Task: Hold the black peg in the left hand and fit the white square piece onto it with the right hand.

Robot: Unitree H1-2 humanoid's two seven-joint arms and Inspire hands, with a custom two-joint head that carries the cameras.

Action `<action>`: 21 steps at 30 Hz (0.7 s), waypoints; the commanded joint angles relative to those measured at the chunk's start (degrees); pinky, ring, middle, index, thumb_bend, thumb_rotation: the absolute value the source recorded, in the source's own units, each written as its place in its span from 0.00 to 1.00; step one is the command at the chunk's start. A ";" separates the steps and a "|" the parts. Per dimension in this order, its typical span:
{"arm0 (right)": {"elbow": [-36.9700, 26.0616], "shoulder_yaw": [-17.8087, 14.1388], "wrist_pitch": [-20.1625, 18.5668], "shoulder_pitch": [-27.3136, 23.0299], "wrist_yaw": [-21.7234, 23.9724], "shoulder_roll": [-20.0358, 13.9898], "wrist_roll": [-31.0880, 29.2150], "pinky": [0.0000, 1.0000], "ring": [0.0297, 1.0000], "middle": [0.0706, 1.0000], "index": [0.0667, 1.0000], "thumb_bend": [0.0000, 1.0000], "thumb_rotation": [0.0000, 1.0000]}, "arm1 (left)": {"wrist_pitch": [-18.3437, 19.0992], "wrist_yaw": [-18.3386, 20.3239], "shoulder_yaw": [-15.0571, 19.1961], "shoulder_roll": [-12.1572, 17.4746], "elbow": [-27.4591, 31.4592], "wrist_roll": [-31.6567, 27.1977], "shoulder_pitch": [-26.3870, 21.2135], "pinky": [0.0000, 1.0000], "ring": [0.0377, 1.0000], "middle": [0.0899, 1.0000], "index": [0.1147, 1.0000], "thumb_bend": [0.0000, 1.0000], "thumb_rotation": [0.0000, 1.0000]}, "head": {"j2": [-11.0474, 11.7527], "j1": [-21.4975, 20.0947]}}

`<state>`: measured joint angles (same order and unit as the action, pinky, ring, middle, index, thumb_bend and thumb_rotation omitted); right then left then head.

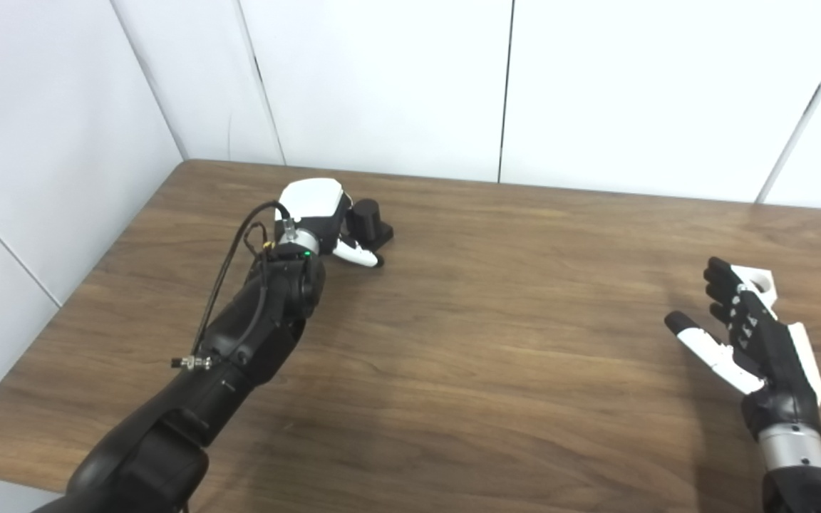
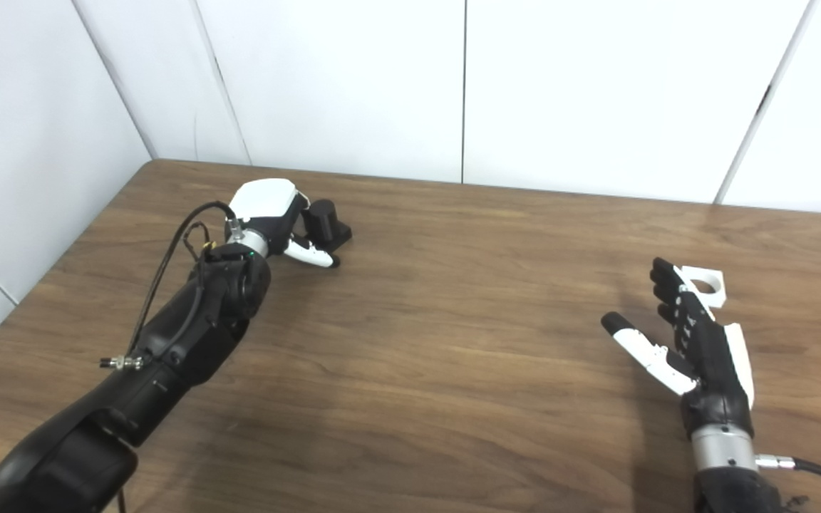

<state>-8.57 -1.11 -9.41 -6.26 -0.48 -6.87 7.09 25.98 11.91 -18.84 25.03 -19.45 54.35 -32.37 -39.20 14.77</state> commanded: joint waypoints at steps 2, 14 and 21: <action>-2.14 -0.18 0.71 -1.62 0.21 -0.21 -0.31 0.92 0.91 0.89 0.87 0.82 0.46 | 0.83 -0.72 0.59 1.72 -0.23 1.62 -1.23 0.76 0.85 0.83 0.49 0.75 0.36 | -0.20 0.00; -2.52 -0.02 0.53 -2.04 0.12 -0.63 0.21 0.86 0.89 0.88 0.86 0.82 0.48 | 0.28 -1.63 1.77 1.21 -0.65 -2.23 -0.82 0.72 0.82 0.80 0.44 0.62 0.20 | -0.44 -0.48; -3.39 -0.01 -0.60 -1.91 0.24 -0.55 0.20 0.87 0.89 0.88 0.86 0.79 0.49 | -4.68 -1.87 2.68 1.19 0.36 -8.73 0.69 0.76 0.84 0.82 0.42 0.51 0.08 | -0.64 -1.40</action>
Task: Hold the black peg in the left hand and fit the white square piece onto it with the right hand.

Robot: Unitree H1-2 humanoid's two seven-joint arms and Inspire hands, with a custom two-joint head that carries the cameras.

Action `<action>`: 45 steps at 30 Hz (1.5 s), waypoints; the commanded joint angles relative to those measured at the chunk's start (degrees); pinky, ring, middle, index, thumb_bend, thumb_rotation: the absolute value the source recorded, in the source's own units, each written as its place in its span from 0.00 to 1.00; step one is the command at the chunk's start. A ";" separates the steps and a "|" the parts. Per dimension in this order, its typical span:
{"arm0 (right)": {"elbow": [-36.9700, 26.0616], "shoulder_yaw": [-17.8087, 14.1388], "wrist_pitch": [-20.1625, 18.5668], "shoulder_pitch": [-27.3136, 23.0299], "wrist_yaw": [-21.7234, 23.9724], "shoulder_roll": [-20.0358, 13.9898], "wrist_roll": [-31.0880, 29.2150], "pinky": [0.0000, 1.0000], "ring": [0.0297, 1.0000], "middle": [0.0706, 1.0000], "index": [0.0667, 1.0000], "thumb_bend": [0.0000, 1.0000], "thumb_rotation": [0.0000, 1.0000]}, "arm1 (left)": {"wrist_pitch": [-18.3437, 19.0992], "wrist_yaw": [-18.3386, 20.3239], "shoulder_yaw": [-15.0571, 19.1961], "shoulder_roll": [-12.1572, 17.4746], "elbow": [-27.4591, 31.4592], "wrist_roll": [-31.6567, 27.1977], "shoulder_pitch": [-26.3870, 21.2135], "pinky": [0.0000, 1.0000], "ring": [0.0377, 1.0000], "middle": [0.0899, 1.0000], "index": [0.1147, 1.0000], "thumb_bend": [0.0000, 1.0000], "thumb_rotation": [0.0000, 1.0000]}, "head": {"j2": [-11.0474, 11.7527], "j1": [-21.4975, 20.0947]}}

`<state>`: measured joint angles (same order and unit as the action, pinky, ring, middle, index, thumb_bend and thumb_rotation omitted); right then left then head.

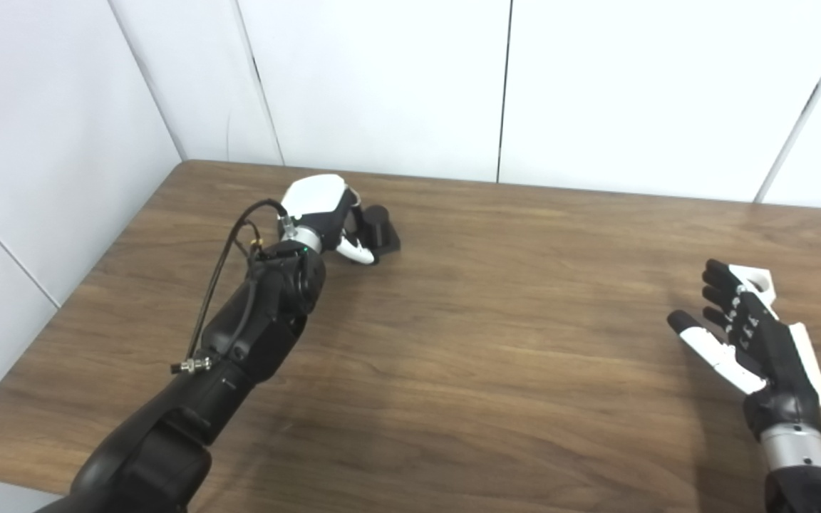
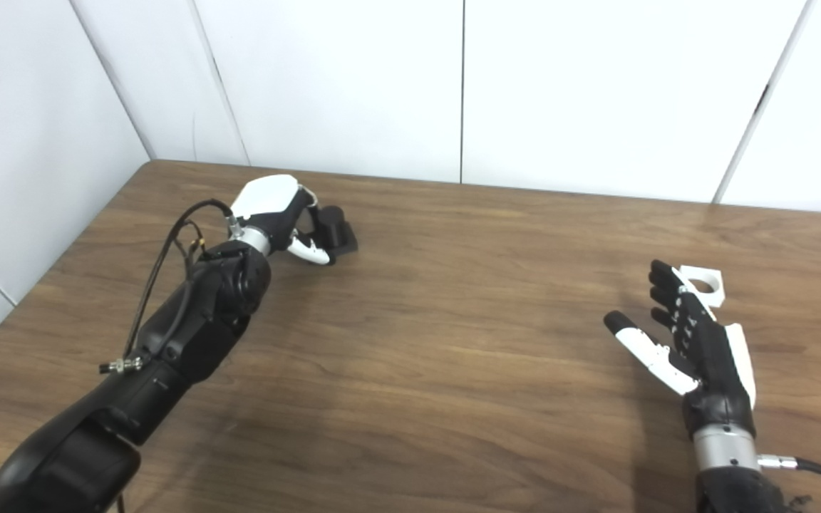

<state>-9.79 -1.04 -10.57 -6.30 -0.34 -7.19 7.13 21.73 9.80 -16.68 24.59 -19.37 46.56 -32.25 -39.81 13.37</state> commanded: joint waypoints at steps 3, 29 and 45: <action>-2.07 0.07 1.23 -1.89 -0.01 -0.60 0.82 0.86 0.89 0.88 0.85 0.79 0.51 | -2.31 0.58 0.93 1.51 0.98 -3.37 1.20 0.81 0.87 0.84 0.42 0.52 0.08 | -0.03 -0.14; -2.60 -0.49 1.56 -2.62 0.36 -1.77 0.34 0.89 0.89 0.87 0.85 0.76 0.52 | -20.27 1.83 -2.97 0.03 3.64 -13.18 5.48 0.84 0.91 0.87 0.43 0.52 0.08 | -0.67 -2.61; -3.05 0.03 1.65 -2.59 -0.31 -1.00 1.19 0.88 0.89 0.87 0.85 0.79 0.53 | -29.99 3.60 -3.95 -2.26 5.77 -21.40 8.37 0.85 0.95 0.90 0.43 0.52 0.09 | -1.36 -5.90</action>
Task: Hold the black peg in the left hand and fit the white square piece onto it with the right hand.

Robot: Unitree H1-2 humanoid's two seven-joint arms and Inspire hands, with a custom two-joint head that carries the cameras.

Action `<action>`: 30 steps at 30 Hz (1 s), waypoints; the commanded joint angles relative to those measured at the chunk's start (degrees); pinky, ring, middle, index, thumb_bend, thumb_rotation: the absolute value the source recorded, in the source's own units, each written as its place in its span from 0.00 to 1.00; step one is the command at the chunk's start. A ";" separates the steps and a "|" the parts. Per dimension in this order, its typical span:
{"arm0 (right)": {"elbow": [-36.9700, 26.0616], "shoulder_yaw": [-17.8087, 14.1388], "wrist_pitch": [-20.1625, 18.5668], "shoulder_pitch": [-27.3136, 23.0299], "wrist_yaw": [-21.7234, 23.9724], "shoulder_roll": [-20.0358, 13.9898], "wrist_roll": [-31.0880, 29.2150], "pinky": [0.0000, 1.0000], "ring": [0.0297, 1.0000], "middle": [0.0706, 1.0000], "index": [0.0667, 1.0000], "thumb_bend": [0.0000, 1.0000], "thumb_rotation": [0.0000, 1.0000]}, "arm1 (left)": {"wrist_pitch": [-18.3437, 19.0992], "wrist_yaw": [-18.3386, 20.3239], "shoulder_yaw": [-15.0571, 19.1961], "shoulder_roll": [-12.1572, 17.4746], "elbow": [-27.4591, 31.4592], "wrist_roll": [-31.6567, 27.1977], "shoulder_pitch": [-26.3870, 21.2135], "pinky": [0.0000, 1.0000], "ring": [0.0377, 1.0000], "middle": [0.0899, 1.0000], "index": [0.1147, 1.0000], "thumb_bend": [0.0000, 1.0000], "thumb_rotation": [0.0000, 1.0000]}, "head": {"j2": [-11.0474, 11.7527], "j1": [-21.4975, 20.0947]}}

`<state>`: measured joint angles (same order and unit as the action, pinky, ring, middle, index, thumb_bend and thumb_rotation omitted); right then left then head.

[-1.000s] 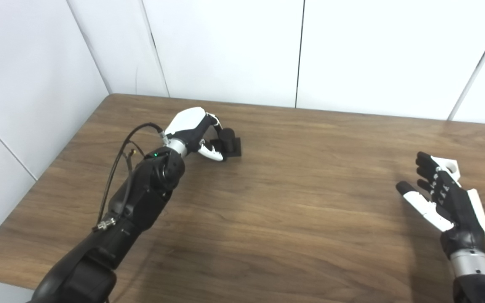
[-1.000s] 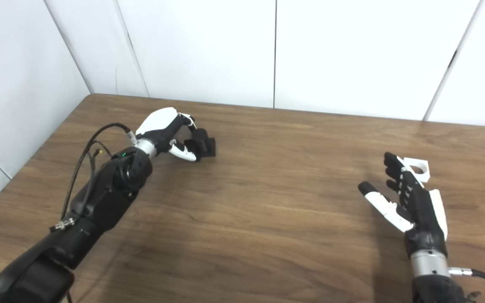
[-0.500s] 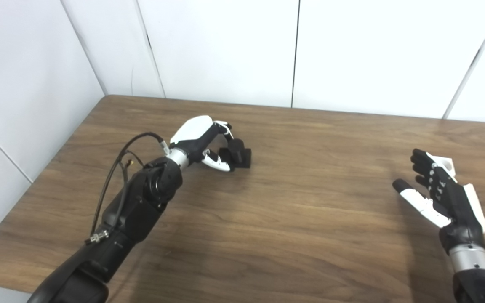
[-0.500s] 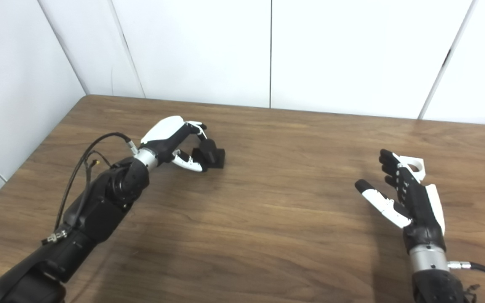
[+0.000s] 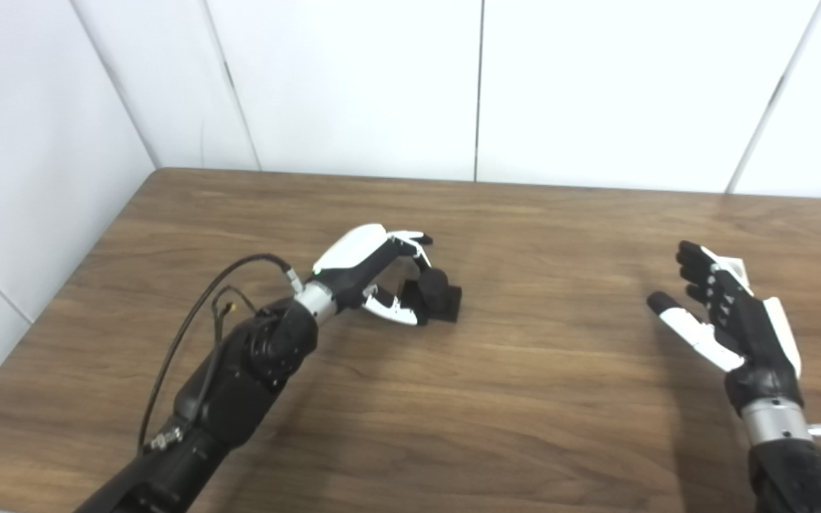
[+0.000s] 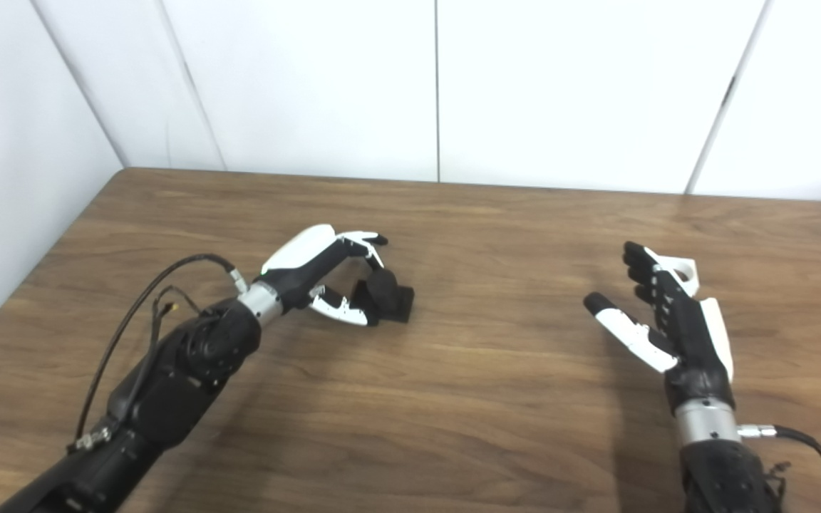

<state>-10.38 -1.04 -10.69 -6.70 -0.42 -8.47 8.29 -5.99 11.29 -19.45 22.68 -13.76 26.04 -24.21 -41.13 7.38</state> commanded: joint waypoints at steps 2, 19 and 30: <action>-2.48 -0.13 1.62 -2.23 -0.12 0.35 -0.31 0.89 0.89 0.87 0.85 0.80 0.54 | -4.23 2.63 -1.37 -0.67 0.15 -2.14 0.87 0.86 0.96 0.90 0.43 0.52 0.09 | -0.13 -0.36; -4.07 -0.26 -1.09 -2.68 -0.59 1.20 0.62 0.90 0.91 0.87 0.85 0.81 0.54 | -8.00 4.02 -5.59 -4.01 5.11 -1.99 4.28 0.82 0.98 0.91 0.43 0.51 0.09 | -1.54 -4.88; -4.86 -0.32 -1.24 -2.86 -0.82 1.56 1.56 0.90 0.90 0.87 0.84 0.82 0.55 | -12.66 4.66 -7.83 -5.12 5.10 -1.69 5.41 0.80 0.97 0.90 0.43 0.51 0.09 | -2.66 -9.22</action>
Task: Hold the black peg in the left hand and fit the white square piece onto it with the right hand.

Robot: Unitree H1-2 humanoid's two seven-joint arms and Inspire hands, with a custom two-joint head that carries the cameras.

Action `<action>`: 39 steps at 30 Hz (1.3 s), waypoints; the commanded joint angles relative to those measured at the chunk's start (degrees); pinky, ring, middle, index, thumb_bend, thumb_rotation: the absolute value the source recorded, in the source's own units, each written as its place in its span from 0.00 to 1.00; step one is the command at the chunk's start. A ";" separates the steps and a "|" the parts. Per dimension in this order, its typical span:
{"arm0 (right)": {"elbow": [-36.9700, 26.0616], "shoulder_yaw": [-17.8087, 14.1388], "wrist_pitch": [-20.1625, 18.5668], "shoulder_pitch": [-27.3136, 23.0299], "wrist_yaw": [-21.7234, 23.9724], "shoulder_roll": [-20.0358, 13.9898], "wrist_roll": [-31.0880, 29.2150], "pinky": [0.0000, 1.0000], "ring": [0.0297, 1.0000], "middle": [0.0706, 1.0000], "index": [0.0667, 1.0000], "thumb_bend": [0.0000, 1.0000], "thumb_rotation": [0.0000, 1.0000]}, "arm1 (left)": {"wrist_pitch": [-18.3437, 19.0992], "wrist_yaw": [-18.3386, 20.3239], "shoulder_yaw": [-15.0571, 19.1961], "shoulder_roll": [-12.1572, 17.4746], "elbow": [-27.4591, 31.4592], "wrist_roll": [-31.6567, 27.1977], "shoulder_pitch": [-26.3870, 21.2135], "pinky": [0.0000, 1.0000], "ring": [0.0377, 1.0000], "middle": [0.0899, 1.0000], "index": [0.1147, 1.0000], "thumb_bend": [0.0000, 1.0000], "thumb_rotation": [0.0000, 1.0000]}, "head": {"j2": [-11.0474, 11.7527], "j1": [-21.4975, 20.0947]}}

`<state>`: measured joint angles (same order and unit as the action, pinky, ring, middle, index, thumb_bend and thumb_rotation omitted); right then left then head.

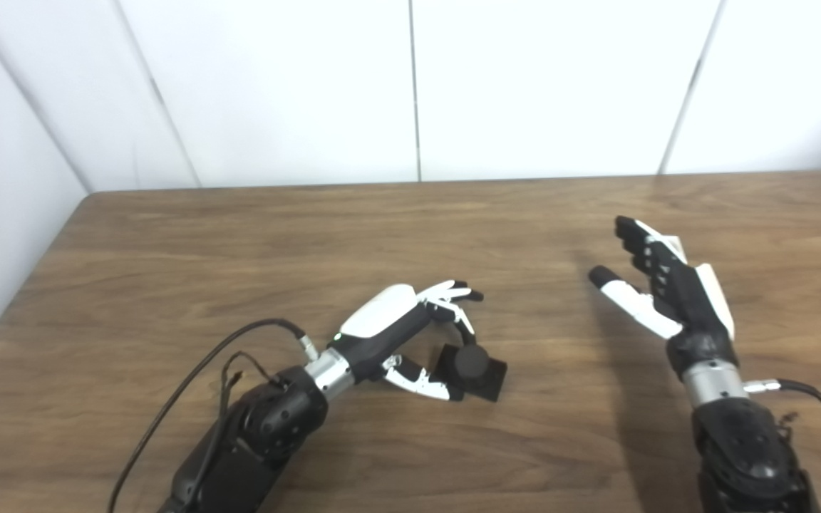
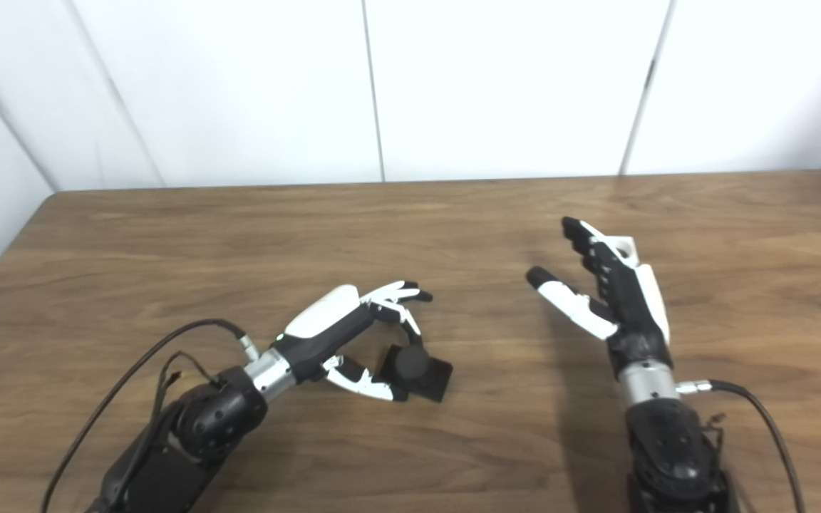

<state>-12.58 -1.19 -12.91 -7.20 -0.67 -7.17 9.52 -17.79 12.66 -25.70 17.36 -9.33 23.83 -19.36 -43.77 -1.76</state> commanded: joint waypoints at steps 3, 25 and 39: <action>-2.78 -0.19 0.58 -2.46 -0.40 0.32 0.10 0.91 0.91 0.88 0.85 0.83 0.56 | -0.71 3.72 -1.91 0.27 1.45 0.82 0.84 0.79 0.97 0.91 0.43 0.51 0.09 | -0.14 -0.94; -4.35 -1.90 2.31 -8.60 -0.37 -12.01 10.37 0.77 0.87 0.88 0.83 0.78 0.48 | -1.56 6.12 1.71 3.03 2.15 -1.93 2.18 0.81 0.97 0.90 0.43 0.51 0.09 | 1.68 -16.41; 2.64 3.43 3.33 -19.28 5.85 -25.16 23.00 0.68 0.84 0.87 0.79 0.76 0.34 | -4.51 6.89 3.24 3.84 -0.47 -3.01 2.12 0.83 0.97 0.91 0.43 0.51 0.09 | 3.11 -20.66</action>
<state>-10.31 2.32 -11.01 -22.05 4.50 -29.55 30.99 -22.76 18.26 -22.79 19.36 -8.94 20.23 -17.35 -40.61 -22.41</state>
